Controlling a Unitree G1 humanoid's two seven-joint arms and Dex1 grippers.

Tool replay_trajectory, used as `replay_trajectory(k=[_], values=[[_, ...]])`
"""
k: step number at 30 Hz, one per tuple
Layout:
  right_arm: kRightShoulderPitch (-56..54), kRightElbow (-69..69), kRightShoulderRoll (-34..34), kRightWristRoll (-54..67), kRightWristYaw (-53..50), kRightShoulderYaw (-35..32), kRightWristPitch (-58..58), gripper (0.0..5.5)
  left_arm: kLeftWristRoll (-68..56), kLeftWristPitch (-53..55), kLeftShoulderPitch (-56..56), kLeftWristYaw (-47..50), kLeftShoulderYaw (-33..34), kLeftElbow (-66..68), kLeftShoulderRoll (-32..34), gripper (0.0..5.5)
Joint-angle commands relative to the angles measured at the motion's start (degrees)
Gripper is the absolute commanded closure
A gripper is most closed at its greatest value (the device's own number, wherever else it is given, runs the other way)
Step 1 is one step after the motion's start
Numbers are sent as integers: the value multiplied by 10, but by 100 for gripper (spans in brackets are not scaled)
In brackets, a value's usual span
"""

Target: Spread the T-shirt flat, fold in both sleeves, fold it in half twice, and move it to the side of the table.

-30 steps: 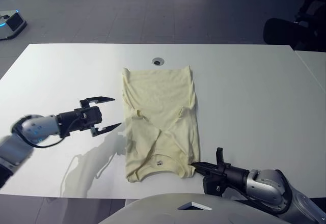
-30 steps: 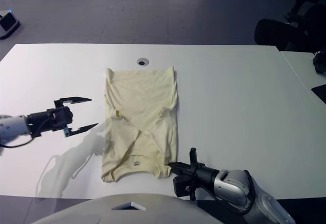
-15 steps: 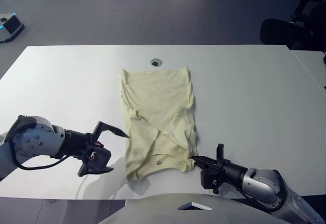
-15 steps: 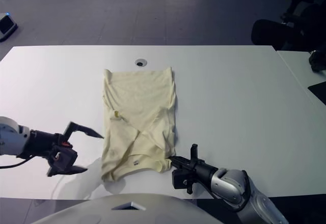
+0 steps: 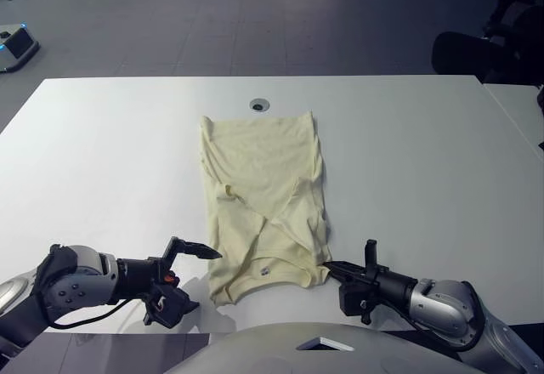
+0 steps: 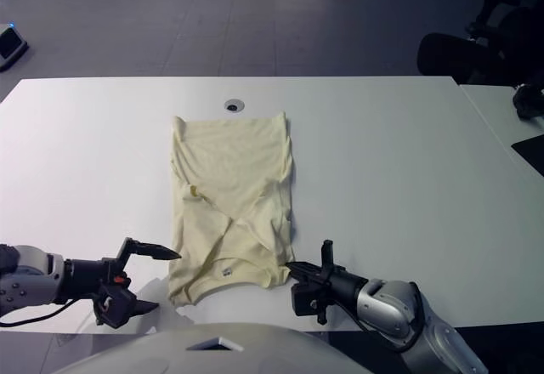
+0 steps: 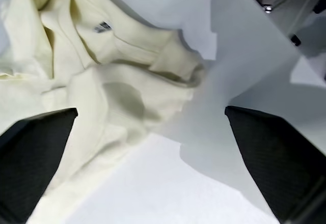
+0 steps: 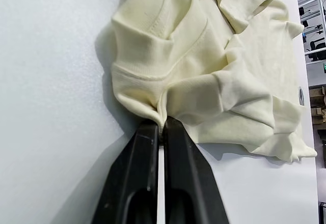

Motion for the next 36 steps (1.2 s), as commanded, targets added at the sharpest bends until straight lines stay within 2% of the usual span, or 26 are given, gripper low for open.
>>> replay_trajectory(k=[1,14,28,30,36], values=[[-3,12,-10,0,14,-6,1,550,39,15,16,0,-11,8,-20,31],[-10,25,-14,2,18,-5,-15,550,115,21,42,46,-30,35,-85,249],[-5,16,-25,21,31,-22,-22,550,148,-37,33,78,-57,112,-87,526],[-6,0,-32,45,47,-31,-19,550,141,-45,29,79,-63,119,-90,548],[2,-50,-47,116,100,-47,12,550,79,-51,16,54,-95,141,-91,548]])
